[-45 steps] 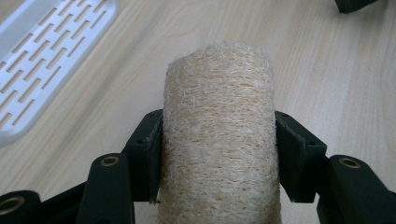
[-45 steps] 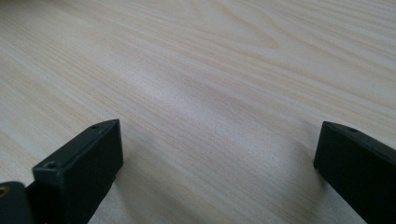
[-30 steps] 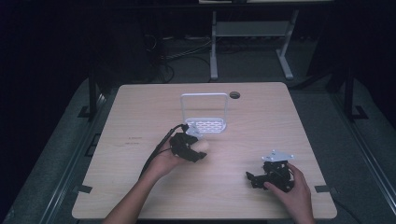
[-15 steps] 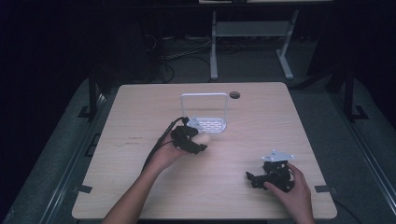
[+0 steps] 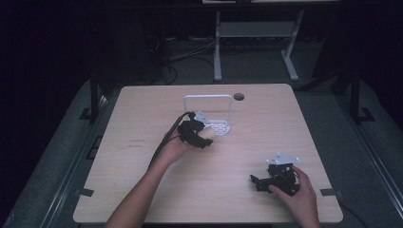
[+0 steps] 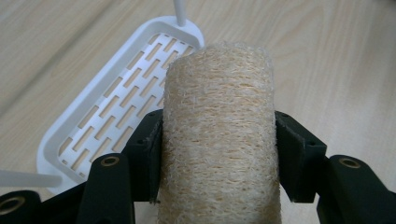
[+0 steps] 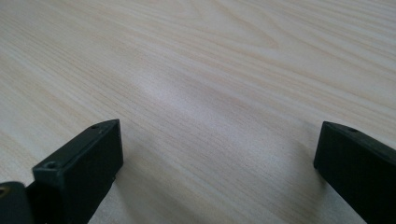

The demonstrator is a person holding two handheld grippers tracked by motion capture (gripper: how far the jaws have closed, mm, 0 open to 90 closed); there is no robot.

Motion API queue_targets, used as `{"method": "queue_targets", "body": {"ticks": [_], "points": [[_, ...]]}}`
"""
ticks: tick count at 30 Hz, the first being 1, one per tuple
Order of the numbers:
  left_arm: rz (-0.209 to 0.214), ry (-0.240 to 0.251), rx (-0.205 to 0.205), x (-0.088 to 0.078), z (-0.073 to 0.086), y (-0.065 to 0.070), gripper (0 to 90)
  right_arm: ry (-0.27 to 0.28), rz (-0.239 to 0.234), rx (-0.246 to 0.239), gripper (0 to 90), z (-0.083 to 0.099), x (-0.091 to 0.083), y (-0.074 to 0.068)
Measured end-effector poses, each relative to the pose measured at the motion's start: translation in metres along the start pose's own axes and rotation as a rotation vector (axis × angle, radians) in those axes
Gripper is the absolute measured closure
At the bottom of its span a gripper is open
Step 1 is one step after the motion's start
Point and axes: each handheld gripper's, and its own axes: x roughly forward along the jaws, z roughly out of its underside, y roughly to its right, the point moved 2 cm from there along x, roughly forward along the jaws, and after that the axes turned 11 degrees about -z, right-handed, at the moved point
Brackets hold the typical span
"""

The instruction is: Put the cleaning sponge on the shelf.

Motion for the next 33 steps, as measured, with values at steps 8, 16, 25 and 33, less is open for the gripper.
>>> {"method": "queue_targets", "body": {"ticks": [8,16,25,33], "points": [[-0.029,-0.018,-0.005,0.014,-0.01,-0.005,41.4,0.0,0.0,0.0,0.9,0.0,0.0,0.0],[-0.039,-0.017,-0.037,0.029,-0.016,-0.008,41.4,0.0,0.0,0.001,0.9,0.0,0.0,0.0],[-0.062,-0.035,-0.061,0.047,-0.023,-0.012,41.4,0.001,-0.002,0.002,0.9,0.0,0.0,0.0],[-0.073,-0.045,-0.058,0.059,-0.032,-0.013,41.4,0.002,-0.002,0.002,0.9,0.0,0.0,0.0]]}}
